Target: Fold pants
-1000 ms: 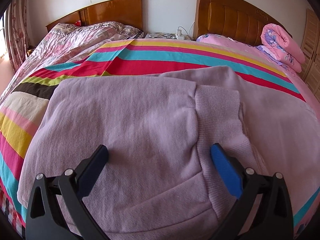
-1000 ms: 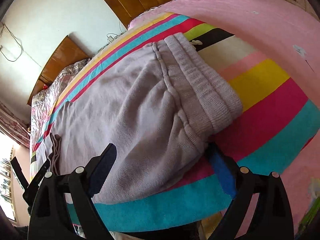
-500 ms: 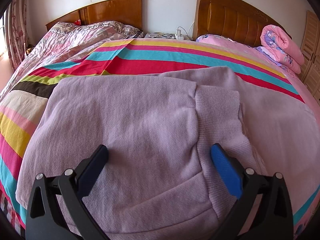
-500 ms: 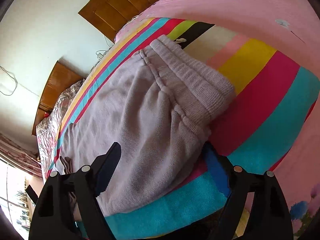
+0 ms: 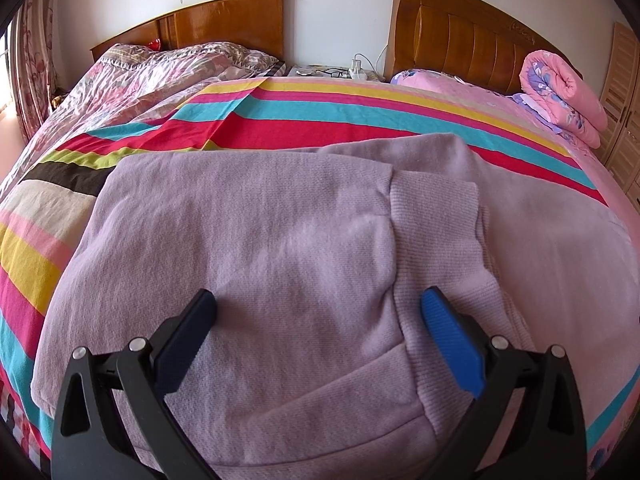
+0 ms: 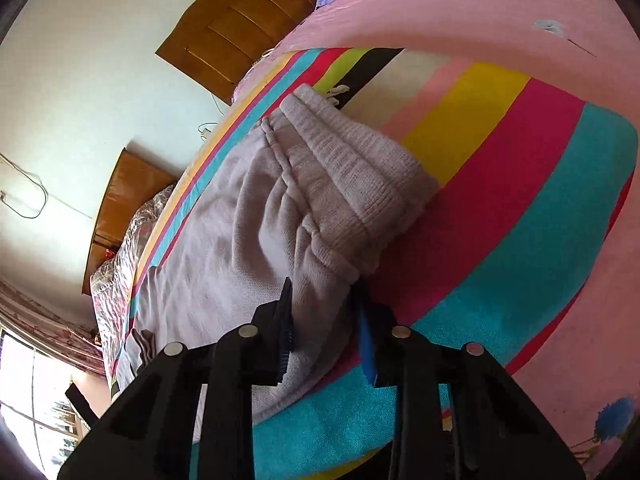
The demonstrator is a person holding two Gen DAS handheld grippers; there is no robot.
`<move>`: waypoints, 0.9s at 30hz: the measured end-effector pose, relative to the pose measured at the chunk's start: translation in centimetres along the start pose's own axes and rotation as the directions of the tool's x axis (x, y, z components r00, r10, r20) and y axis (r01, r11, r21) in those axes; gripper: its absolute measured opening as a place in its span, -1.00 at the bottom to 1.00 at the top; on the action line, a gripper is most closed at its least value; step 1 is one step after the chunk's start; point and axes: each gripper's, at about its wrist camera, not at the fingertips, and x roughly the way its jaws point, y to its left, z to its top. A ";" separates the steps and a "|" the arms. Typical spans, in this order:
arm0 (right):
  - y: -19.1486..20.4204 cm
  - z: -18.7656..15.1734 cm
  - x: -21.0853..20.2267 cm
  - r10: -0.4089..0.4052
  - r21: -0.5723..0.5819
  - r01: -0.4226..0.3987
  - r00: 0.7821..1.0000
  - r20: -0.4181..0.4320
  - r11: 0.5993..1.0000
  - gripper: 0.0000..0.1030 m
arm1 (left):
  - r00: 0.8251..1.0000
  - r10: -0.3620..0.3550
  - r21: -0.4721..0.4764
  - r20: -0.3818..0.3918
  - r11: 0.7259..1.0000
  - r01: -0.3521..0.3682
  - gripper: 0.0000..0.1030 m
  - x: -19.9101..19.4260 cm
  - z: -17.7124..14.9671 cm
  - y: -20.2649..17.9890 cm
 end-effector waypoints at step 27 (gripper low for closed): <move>28.0 -5.9 -2.3 0.223 -0.753 -0.045 0.965 0.137 0.657 -0.60 | 0.976 -0.192 -0.103 0.107 0.974 0.203 0.97 -6.2 0.9 7.6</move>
